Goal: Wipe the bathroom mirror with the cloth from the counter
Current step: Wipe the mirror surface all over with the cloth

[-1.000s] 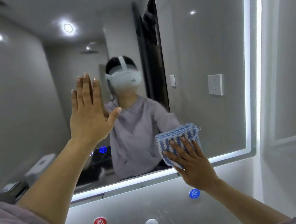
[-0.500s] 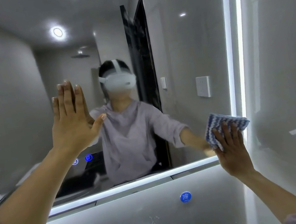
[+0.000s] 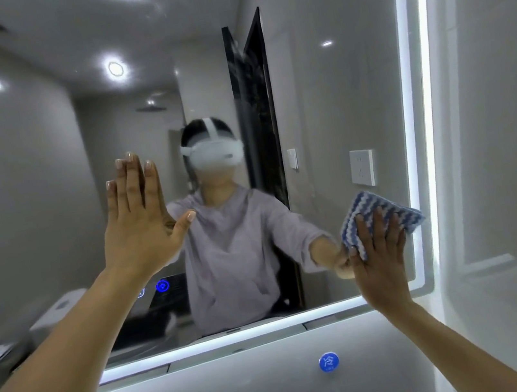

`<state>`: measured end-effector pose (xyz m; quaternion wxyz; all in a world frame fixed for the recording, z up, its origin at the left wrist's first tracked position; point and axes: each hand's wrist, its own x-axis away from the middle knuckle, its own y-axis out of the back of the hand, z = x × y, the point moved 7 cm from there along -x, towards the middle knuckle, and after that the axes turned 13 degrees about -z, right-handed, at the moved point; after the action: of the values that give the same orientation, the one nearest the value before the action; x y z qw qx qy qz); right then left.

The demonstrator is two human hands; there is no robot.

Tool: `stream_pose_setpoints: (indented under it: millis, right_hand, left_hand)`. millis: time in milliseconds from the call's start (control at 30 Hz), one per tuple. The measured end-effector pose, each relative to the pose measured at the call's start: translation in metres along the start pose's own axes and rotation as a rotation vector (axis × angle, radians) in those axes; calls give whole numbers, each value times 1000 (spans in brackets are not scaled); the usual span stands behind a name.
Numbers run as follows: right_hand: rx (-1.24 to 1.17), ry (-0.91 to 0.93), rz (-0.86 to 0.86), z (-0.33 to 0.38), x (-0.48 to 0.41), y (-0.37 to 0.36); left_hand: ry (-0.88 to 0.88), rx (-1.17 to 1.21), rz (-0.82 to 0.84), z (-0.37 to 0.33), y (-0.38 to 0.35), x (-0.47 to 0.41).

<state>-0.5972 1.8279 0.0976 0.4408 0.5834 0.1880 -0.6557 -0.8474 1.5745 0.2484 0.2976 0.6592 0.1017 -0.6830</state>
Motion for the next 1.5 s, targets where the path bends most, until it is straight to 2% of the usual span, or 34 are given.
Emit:
stream_pose_setpoints:
  millis: [100,267,467,533,700,867,1267,1500]
  right_hand:
    - [4,57,-27,38,-20,-4]
    - [-10,262,-125,103,-36,-6]
    - [-18,543,-97,180,-33,-13]
    - [-33,585,-118,202,-34,-13]
    - [-10,595,-144,211,-42,-11]
    - [18,716,-123,195,-52,-7]
    - [138,514,-170,67,-108,19]
    - [76,157,-137,25,-122,22]
  left_hand:
    - [4,-6,0,0,0,1]
    - [9,-5,-1,0,1,1]
    - [-2,0,3,0,2,1]
    - [-4,1,3,1,1,1]
    - [-12,7,8,0,0,1]
    - [-15,8,0,1,2,1]
    - [-6,0,-6,0,4,0]
    - [-5,-11,-11,1,1,-1]
